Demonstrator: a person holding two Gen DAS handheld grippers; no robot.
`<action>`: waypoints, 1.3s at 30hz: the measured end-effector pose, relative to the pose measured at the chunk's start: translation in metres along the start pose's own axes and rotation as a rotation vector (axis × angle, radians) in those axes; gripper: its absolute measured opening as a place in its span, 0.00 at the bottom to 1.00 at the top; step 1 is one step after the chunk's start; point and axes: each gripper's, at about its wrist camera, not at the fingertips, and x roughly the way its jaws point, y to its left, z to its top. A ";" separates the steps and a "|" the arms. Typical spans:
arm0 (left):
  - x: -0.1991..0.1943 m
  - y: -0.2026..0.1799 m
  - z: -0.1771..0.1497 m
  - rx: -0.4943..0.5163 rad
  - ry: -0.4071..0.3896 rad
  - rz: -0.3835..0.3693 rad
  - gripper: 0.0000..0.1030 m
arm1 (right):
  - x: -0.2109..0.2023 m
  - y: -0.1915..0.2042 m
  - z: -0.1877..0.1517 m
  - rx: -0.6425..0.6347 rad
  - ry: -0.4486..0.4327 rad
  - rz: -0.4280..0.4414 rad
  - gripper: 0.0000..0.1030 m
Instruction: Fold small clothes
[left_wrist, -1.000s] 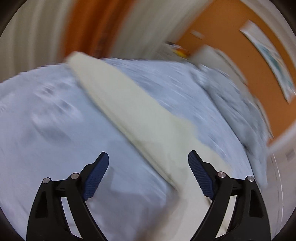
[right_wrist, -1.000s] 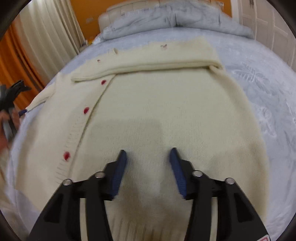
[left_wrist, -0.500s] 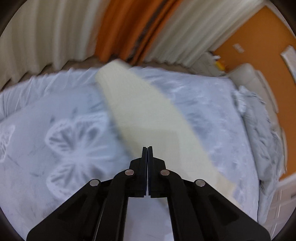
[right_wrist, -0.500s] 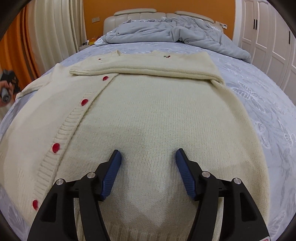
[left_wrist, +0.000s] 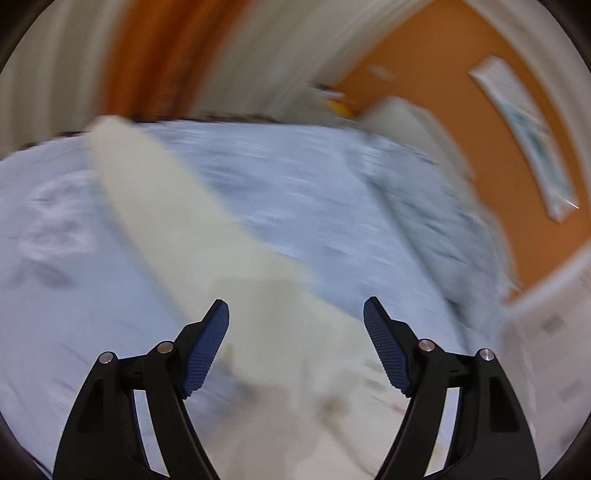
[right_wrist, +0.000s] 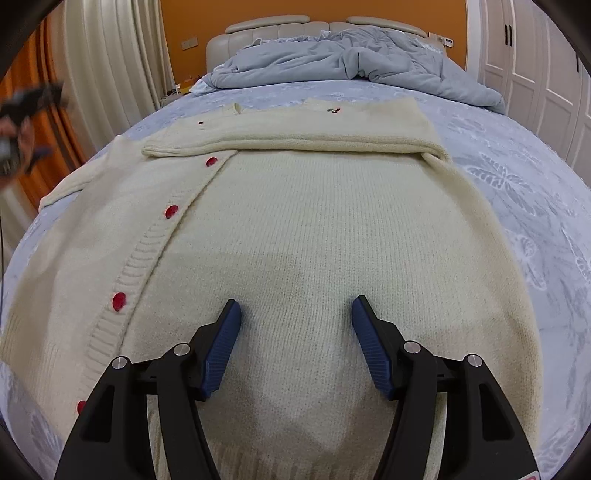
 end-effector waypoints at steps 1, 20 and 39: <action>0.006 0.019 0.011 -0.009 -0.007 0.055 0.74 | 0.000 -0.001 0.000 0.000 -0.002 0.001 0.59; -0.014 -0.024 0.050 0.183 -0.093 -0.061 0.09 | 0.005 0.002 -0.002 -0.013 -0.013 -0.012 0.62; -0.029 -0.013 -0.123 0.087 0.303 -0.212 0.76 | 0.005 0.026 0.110 0.124 0.109 0.278 0.62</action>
